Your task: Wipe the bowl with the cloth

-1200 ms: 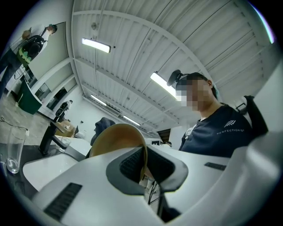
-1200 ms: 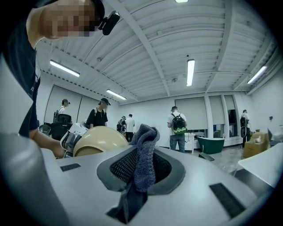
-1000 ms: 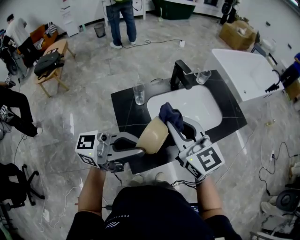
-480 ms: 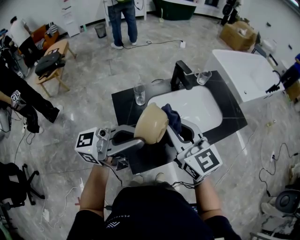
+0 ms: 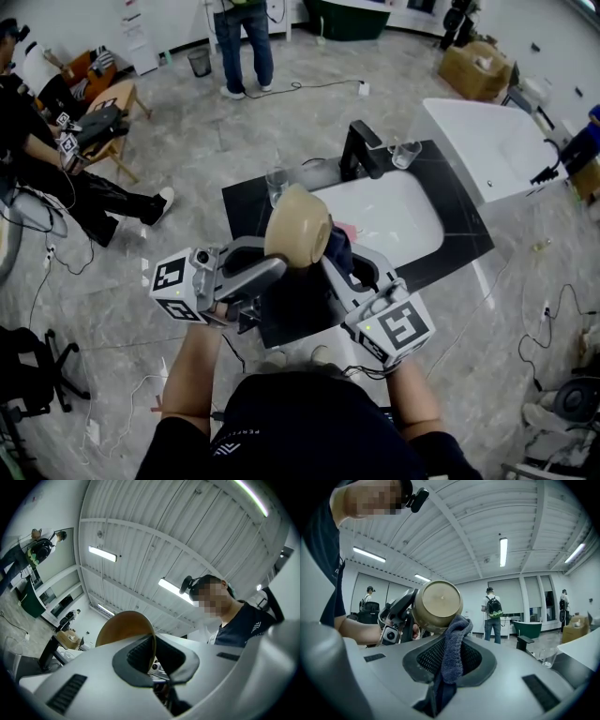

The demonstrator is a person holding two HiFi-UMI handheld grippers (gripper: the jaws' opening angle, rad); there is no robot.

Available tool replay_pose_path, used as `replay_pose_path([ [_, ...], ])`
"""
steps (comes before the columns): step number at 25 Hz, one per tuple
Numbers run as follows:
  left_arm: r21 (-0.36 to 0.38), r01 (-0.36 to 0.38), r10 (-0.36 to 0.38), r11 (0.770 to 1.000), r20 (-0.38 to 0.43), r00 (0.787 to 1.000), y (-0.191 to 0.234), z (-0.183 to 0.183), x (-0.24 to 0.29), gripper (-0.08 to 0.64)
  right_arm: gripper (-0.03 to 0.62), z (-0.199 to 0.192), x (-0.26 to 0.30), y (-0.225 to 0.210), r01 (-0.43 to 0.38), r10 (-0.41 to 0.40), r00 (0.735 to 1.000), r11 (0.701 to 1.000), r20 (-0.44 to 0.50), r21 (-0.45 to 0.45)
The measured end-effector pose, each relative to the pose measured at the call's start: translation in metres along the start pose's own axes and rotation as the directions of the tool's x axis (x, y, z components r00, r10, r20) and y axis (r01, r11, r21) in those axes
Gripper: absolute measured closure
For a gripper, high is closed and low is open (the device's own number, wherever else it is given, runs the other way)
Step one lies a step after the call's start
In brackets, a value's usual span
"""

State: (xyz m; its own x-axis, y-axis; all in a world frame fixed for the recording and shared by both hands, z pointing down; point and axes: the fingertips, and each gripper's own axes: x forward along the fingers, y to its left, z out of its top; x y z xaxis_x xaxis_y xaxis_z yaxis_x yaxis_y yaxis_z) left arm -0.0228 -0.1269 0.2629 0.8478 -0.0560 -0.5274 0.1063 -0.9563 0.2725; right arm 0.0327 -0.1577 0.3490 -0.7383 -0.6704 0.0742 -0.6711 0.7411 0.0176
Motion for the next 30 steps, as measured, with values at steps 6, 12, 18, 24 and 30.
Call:
replay_pose_path([
  [6,0.031,-0.056,0.057,0.998,-0.012,0.998,0.008,0.001,0.001,0.545,0.523,-0.005,0.002,0.011,-0.028,0.028,1.0,1.0,-0.013,0.01],
  [12,0.064,-0.139,0.141,0.988,-0.036,0.989,0.016,0.001,0.001,0.543,0.523,-0.006,0.004,0.022,-0.046,0.046,0.999,0.999,-0.025,0.008],
  [18,0.122,-0.224,0.232,0.967,-0.057,0.971,0.029,-0.005,0.007,0.543,0.523,-0.01,0.006,0.021,-0.054,0.054,0.998,0.998,-0.032,0.014],
  [24,0.222,-0.275,0.302,0.935,-0.096,0.949,0.033,-0.012,0.014,0.545,0.523,-0.011,0.008,0.019,-0.057,0.058,0.998,0.998,-0.034,0.028],
  [30,0.299,-0.33,0.373,0.895,-0.098,0.923,0.04,-0.017,0.016,0.543,0.523,-0.012,0.009,0.02,-0.066,0.067,0.997,0.997,-0.029,0.037],
])
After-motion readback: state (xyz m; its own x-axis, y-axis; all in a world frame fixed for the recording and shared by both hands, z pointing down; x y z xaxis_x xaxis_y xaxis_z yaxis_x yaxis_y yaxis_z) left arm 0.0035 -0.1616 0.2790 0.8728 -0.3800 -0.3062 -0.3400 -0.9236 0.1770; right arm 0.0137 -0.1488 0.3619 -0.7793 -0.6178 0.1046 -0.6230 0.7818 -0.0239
